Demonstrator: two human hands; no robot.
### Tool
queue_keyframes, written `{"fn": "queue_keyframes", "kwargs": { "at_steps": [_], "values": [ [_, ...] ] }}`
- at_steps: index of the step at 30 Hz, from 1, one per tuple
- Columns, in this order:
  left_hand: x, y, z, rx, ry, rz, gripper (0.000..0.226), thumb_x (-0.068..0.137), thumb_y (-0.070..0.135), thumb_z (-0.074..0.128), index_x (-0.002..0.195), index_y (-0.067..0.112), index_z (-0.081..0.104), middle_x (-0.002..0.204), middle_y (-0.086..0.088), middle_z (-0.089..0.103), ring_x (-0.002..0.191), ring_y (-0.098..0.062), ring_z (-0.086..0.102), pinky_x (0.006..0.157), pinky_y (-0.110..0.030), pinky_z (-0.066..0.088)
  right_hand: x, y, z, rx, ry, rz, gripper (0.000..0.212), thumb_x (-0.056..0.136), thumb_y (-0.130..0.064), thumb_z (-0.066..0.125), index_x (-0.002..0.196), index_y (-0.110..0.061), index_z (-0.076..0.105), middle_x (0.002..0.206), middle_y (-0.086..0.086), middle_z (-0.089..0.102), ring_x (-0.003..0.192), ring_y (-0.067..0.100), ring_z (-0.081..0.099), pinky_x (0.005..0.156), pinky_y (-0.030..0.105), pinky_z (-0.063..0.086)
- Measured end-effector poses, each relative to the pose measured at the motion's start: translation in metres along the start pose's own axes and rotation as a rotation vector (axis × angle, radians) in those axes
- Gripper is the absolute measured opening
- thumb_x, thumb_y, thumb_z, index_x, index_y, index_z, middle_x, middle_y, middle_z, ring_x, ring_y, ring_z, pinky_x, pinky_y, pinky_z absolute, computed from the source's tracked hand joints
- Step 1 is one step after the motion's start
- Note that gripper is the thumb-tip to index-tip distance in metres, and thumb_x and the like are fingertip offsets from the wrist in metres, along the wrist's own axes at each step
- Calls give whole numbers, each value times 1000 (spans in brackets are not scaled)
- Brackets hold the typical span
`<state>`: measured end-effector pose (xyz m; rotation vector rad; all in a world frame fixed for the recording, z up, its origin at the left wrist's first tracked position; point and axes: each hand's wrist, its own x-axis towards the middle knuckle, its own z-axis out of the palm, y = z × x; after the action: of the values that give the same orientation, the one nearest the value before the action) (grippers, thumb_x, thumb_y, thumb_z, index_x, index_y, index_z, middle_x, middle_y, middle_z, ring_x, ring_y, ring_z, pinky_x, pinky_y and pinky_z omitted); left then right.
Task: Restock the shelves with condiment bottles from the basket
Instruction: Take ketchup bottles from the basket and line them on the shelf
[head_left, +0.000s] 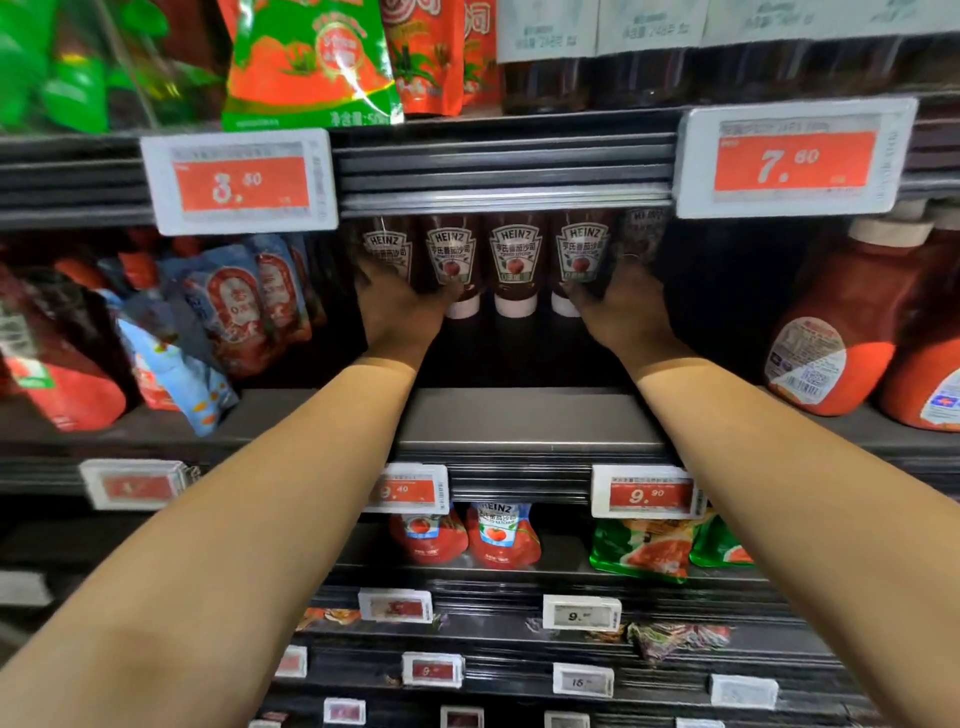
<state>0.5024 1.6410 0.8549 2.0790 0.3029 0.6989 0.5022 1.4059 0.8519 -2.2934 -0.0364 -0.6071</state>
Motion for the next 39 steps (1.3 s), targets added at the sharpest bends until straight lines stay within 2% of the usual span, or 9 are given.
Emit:
{"fn": "queue_keyframes", "kwargs": {
  "at_steps": [9, 14, 18, 20, 23, 27, 32, 36, 39],
  "values": [
    [6, -8, 12, -7, 13, 24, 120, 69, 40, 90, 155, 0, 17, 157, -21, 32, 145, -34, 32, 119, -35, 28, 6, 3, 2, 2, 22, -9, 61, 90, -34, 75, 141, -8, 52, 141, 13, 60, 133, 29, 54, 110, 34, 43],
    [8, -10, 12, -15, 8, 17, 120, 67, 43, 90, 156, 5, 18, 157, -16, 35, 145, -31, 33, 118, -32, 29, 7, 7, 3, 40, 31, 5, 59, 88, -34, 77, 138, -10, 56, 137, 9, 63, 129, 25, 58, 97, 18, 38],
    [-1, -8, 4, -18, 42, -14, 121, 65, 40, 91, 156, 7, 18, 152, -19, 37, 142, -33, 36, 116, -33, 30, 3, 6, 1, 39, 16, 19, 62, 87, -36, 78, 139, -11, 55, 138, 8, 63, 130, 22, 57, 102, 21, 41],
    [-6, -9, -2, 31, 55, -33, 108, 69, 37, 88, 153, 6, 27, 148, -20, 41, 139, -35, 39, 113, -34, 33, -2, 5, -2, 47, 38, 16, 63, 86, -34, 78, 138, -9, 54, 136, 10, 64, 128, 23, 59, 104, 25, 46],
    [-12, -12, -12, 99, 55, -34, 64, 83, 33, 75, 137, 6, 52, 134, -17, 60, 128, -36, 54, 102, -33, 44, -14, 3, -11, 39, 30, 29, 56, 85, -30, 77, 132, -9, 54, 129, 11, 66, 121, 25, 62, 101, 33, 50],
    [-25, -12, -31, 184, -95, 4, 25, 88, 25, 68, 109, 14, 72, 116, -11, 73, 113, -34, 65, 88, -29, 47, -42, -5, -22, -122, -46, 6, 30, 86, -26, 72, 113, -14, 63, 114, 11, 70, 108, 29, 66, 93, 32, 52],
    [-43, -17, -59, 187, -312, 67, 23, 88, 23, 69, 109, 13, 72, 117, -10, 71, 111, -33, 64, 83, -27, 45, -93, -30, -32, -281, -109, -40, 32, 89, -32, 70, 116, -15, 70, 117, 15, 70, 108, 35, 64, 92, 32, 48],
    [-68, -30, -101, -46, -394, 132, 7, 84, 19, 75, 86, 18, 68, 84, 7, 67, 93, -19, 63, 81, -24, 45, -157, -56, -39, -226, -48, -24, 20, 89, -30, 71, 105, -19, 71, 101, 1, 72, 98, 25, 65, 78, 23, 39],
    [-88, -47, -137, -130, -478, 257, 16, 84, 14, 74, 87, 28, 67, 83, 14, 66, 84, -9, 66, 78, -22, 49, -210, -77, -35, -213, -22, -41, 15, 93, -23, 68, 107, -18, 71, 106, 1, 73, 104, 23, 65, 84, 23, 40]
  ]
}}
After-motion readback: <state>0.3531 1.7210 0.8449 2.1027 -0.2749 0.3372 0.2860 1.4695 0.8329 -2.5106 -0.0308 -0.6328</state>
